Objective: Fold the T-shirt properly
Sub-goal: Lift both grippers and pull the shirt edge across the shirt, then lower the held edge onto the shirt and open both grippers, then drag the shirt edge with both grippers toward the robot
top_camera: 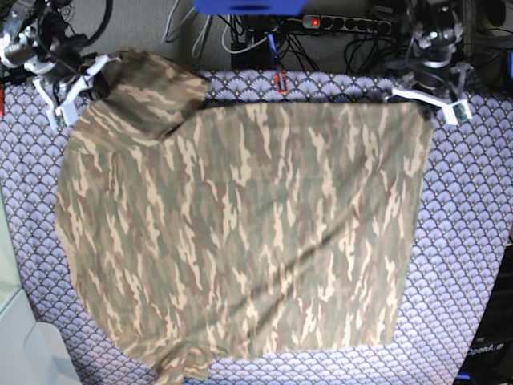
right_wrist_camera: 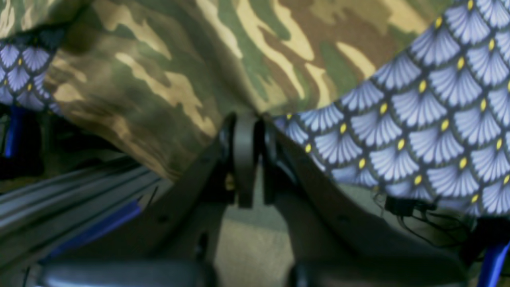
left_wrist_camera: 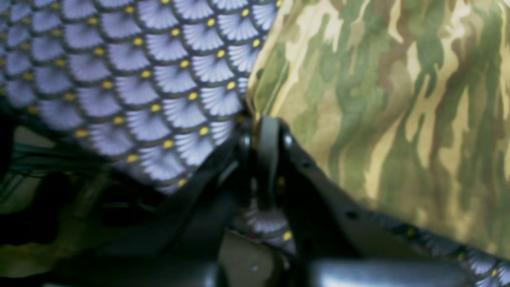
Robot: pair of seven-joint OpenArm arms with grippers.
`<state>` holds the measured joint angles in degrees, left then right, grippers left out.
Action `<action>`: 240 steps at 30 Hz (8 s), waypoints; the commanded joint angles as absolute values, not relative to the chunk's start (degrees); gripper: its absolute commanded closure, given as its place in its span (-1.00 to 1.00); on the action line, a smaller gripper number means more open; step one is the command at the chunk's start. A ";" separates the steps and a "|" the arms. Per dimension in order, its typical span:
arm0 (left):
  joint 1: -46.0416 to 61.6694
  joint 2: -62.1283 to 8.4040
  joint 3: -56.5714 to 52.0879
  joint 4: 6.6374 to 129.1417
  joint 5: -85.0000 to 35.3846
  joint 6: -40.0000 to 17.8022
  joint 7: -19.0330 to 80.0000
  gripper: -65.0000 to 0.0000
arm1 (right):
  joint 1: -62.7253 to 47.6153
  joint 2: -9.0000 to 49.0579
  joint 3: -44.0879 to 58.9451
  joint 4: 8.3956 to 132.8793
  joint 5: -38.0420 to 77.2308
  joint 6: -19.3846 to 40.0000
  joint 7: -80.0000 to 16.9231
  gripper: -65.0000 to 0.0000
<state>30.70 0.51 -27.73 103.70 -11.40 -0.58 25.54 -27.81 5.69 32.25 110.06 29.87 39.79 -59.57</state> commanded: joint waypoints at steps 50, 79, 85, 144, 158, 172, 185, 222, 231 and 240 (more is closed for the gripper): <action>-6.90 -9.01 -20.88 86.29 -10.42 -0.04 47.43 0.98 | 10.51 17.63 21.32 86.64 30.02 40.00 -58.77 1.00; -19.74 -10.24 -20.62 70.55 -10.86 0.13 36.44 0.98 | 28.70 18.51 12.35 67.91 16.66 40.00 -51.12 1.00; -20.97 -10.24 -20.62 68.26 -10.59 -0.13 36.35 0.98 | 28.79 17.98 12.26 66.07 16.57 40.00 -48.66 1.00; 1.54 -10.59 -25.54 89.01 -11.03 -0.31 38.37 0.00 | 14.55 22.37 26.51 59.03 16.92 40.00 -47.78 0.00; 0.75 -10.15 -25.63 83.12 -11.12 -0.31 37.58 0.00 | 14.55 20.62 27.91 58.95 16.92 40.00 -48.04 1.00; -2.68 -6.81 -25.63 74.33 -11.12 -0.31 31.69 0.00 | 12.09 20.62 27.82 58.95 16.92 40.00 -48.04 1.00; -2.42 -6.55 -25.63 77.58 -11.12 -0.31 31.60 0.00 | 11.74 20.62 27.82 58.95 16.92 40.00 -48.04 1.00; 0.66 -4.44 -25.63 79.96 -11.12 0.13 32.92 0.98 | 4.44 21.85 29.58 70.46 16.92 40.00 -48.48 1.00; 9.71 -3.12 -25.63 94.64 -11.12 0.13 38.73 0.98 | -5.49 19.30 30.64 85.49 16.92 40.00 -52.00 1.00; 17.36 -3.56 -29.14 100.09 -11.03 -0.22 38.99 0.98 | -11.30 18.07 31.25 90.24 16.92 40.00 -51.74 1.00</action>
<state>17.28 -2.76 -28.32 98.80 -11.81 -1.04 40.12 -11.66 16.97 30.65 89.12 16.62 40.05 -52.49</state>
